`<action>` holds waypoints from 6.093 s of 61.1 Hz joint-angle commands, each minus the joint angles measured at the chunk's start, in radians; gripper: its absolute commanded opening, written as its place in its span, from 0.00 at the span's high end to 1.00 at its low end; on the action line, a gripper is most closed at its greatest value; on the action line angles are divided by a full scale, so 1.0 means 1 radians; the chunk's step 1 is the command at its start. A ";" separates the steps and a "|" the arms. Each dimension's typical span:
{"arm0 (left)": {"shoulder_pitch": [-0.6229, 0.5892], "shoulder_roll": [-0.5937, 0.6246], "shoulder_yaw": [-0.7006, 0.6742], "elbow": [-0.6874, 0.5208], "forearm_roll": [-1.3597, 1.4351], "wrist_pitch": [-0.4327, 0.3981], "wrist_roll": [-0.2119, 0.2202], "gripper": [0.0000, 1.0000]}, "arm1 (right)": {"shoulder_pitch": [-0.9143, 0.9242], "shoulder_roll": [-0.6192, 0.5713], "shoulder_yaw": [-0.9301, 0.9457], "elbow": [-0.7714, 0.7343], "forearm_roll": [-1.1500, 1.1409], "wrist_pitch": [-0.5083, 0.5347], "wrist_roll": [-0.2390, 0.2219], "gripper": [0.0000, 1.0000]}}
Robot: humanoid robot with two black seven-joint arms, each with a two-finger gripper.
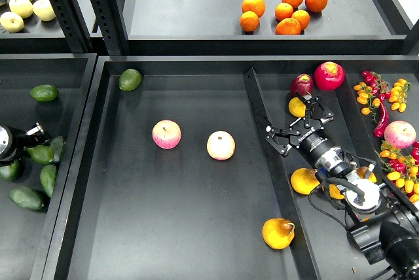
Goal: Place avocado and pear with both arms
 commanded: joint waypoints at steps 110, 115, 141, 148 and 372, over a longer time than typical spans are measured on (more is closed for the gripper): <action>0.140 -0.030 -0.122 0.032 -0.117 0.000 0.000 0.17 | -0.001 0.000 0.000 0.003 -0.002 0.000 0.000 0.00; 0.140 -0.028 -0.154 0.028 -0.156 0.000 0.000 0.17 | -0.001 0.000 -0.002 0.003 -0.002 0.000 0.000 0.00; 0.156 -0.038 -0.424 -0.051 -0.609 0.000 0.000 0.17 | -0.008 0.000 0.000 0.007 -0.002 0.000 0.000 0.00; 0.168 -0.041 -0.493 -0.080 -0.710 0.000 0.000 0.17 | -0.008 0.000 0.000 0.015 -0.002 0.000 -0.002 0.00; 0.538 -0.597 -0.660 -0.464 -0.960 0.000 -0.044 0.09 | 0.068 -0.529 -0.868 0.350 -0.084 0.000 -0.368 0.01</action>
